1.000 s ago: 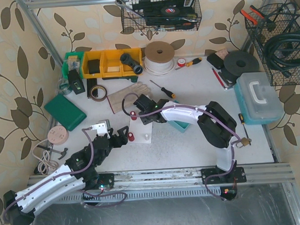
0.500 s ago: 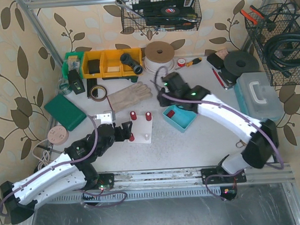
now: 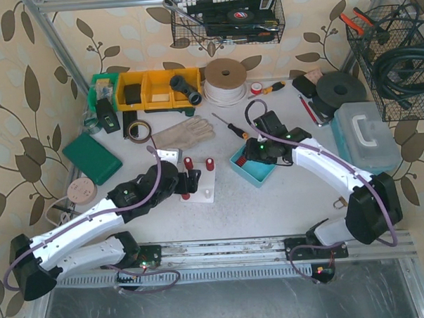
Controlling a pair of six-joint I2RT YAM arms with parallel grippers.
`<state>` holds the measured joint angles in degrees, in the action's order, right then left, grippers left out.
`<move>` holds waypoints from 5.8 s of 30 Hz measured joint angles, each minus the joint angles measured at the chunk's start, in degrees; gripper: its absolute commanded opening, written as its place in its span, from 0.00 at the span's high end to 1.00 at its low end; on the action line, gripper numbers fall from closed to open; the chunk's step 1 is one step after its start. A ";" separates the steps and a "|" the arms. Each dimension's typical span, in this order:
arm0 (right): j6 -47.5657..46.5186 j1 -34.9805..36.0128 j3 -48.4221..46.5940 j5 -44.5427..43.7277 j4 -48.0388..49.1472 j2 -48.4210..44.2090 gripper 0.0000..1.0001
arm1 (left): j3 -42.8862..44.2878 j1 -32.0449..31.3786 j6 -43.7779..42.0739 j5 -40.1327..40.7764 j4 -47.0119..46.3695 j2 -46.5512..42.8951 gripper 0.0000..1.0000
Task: Install the large spring
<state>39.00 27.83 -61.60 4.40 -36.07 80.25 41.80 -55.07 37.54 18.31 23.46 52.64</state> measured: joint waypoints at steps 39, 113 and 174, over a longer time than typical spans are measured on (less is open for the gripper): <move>16.35 -0.26 1.99 -1.62 9.92 17.90 0.47 | -3.65 14.64 -7.89 -24.68 -14.64 9.77 0.11; 20.15 1.79 -0.31 -7.23 8.37 21.57 1.00 | -3.65 14.64 -7.89 -24.85 -14.60 10.12 0.17; 52.57 -6.10 13.51 16.65 35.45 -16.11 1.00 | 12.79 4.37 18.43 -28.13 -44.57 27.34 0.25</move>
<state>91.57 21.74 -48.10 21.06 -0.62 64.14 54.59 -50.70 55.96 -9.82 -21.10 79.99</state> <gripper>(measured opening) 0.269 0.784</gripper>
